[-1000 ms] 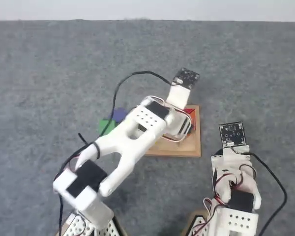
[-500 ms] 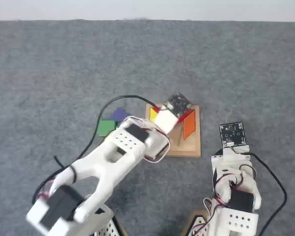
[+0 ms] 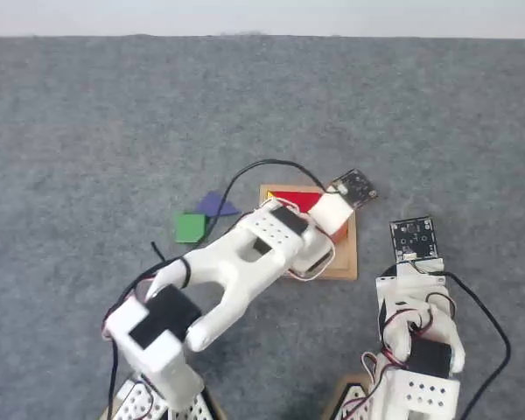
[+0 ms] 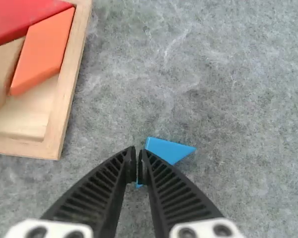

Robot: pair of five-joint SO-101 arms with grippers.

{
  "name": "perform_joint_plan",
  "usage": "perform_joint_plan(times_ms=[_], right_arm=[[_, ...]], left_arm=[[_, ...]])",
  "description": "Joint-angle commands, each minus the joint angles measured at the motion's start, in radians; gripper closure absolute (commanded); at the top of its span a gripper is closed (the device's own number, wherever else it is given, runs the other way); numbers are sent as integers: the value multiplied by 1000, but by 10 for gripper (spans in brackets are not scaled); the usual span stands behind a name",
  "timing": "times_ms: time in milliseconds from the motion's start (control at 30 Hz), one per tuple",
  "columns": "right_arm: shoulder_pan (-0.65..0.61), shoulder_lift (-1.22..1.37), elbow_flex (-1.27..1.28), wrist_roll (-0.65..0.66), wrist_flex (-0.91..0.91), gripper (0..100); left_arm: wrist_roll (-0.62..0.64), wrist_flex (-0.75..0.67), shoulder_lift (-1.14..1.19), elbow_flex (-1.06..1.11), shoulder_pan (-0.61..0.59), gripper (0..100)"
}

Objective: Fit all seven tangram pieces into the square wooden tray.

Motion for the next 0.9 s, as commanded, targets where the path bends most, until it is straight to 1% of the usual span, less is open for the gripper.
perform_joint_plan(times_ms=[0,167,267,367,500,567,633,700,800,867], right_arm=[[10,-18,17,14,1,978],[10,-18,17,14,1,978],[10,-18,17,14,1,978],[10,-18,17,14,1,978],[10,-18,17,14,1,978],[10,-18,17,14,1,978],[10,-18,17,14,1,978],[10,-18,17,14,1,978],[10,-18,17,14,1,978],[10,-18,17,14,1,978]], left_arm=[[-17,15,26,-116,6,989],[-20,21,29,-128,9,989],[-17,71,-8,-125,0,988],[5,120,-103,-101,-21,987],[44,127,-302,-2,-91,987],[46,147,-422,56,-163,987],[61,190,-528,97,-279,967],[64,238,-598,127,-422,889],[28,295,-606,150,-611,763],[-37,301,-574,156,-689,750]])
